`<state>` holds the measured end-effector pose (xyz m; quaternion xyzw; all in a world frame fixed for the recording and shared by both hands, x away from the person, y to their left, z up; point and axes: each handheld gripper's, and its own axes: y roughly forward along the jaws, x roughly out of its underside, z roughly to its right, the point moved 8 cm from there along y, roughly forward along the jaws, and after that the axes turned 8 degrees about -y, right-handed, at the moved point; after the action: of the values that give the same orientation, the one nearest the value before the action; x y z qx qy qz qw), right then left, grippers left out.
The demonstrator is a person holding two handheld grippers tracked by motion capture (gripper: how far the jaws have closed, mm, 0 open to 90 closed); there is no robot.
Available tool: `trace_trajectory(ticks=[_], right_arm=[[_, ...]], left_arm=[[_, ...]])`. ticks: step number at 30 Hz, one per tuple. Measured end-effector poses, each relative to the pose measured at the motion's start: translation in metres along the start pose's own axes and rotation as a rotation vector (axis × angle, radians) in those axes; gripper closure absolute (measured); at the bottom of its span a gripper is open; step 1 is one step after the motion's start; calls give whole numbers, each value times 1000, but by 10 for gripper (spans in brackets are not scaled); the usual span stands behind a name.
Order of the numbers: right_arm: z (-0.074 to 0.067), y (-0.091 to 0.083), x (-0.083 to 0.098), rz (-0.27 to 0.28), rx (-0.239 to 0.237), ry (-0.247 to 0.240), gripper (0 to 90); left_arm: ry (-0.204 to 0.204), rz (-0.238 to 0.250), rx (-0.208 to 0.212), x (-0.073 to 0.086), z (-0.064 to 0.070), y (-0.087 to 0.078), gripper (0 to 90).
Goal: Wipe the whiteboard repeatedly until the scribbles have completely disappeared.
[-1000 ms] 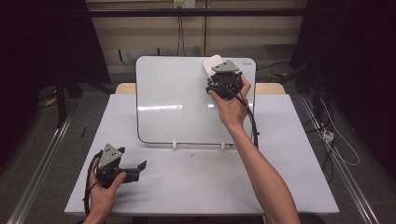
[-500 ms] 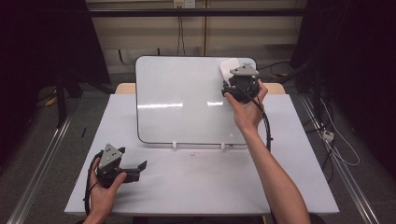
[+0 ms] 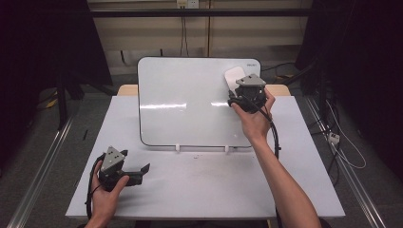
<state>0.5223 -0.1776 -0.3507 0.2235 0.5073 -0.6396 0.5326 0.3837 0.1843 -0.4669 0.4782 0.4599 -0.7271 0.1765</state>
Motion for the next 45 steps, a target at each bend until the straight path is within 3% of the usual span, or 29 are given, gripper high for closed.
trace_trajectory(ticks=[26,32,38,45], right_arm=[[3,-10,15,32,-80,65,318],[4,-14,20,35,-85,64,318],[4,-33,15,71,-88,48,318],[3,-37,27,59,-105,47,318]], left_arm=[[-2,-1,0,0,0,0,51],[-1,2,1,0,0,0,52],[2,-2,-2,0,0,1,52],[-7,-3,-2,1,0,1,52]])
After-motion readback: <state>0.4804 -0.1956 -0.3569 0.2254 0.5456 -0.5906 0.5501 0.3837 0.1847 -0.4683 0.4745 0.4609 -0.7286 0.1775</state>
